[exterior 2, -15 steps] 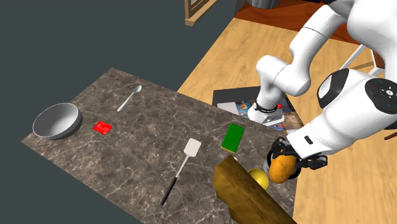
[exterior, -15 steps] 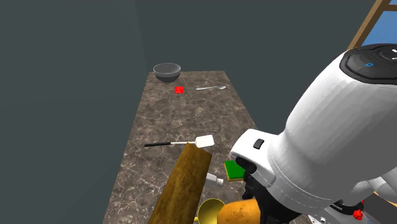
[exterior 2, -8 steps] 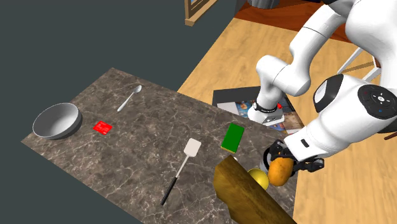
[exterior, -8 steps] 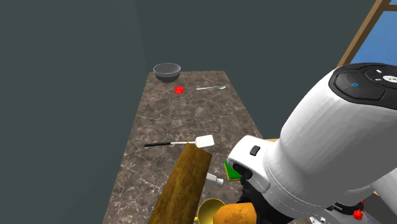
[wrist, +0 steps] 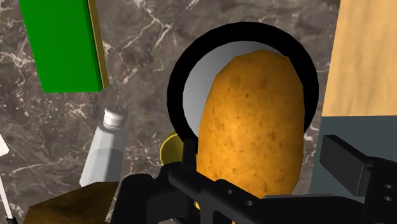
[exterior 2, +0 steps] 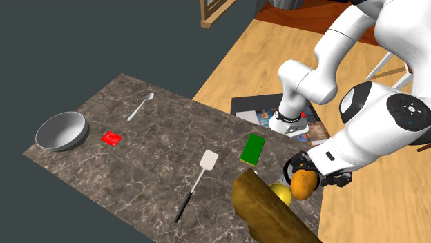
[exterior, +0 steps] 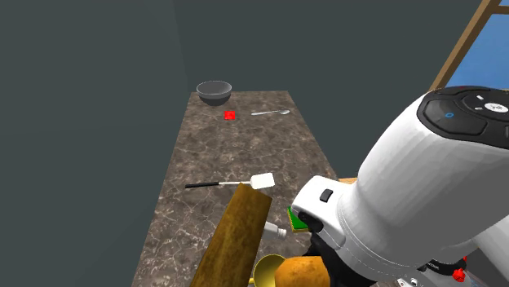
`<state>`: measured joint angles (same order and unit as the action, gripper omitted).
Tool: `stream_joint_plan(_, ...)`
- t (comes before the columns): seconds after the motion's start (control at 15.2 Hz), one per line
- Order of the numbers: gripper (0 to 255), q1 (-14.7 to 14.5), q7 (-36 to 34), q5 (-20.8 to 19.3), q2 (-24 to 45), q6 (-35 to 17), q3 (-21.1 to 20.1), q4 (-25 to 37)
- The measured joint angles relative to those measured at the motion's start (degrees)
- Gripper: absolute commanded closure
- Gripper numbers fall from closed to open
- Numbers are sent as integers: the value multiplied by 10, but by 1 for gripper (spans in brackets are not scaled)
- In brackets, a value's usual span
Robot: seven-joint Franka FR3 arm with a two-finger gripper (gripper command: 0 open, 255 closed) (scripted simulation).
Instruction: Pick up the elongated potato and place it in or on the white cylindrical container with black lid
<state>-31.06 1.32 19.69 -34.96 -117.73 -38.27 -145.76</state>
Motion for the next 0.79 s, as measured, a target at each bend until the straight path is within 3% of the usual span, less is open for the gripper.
stream_joint_plan(0.4, 0, -2, 0, -10, -23, 71, 24, 48)
stream_joint_plan(0.79, 0, -2, 0, -11, -26, 81, 27, 54)
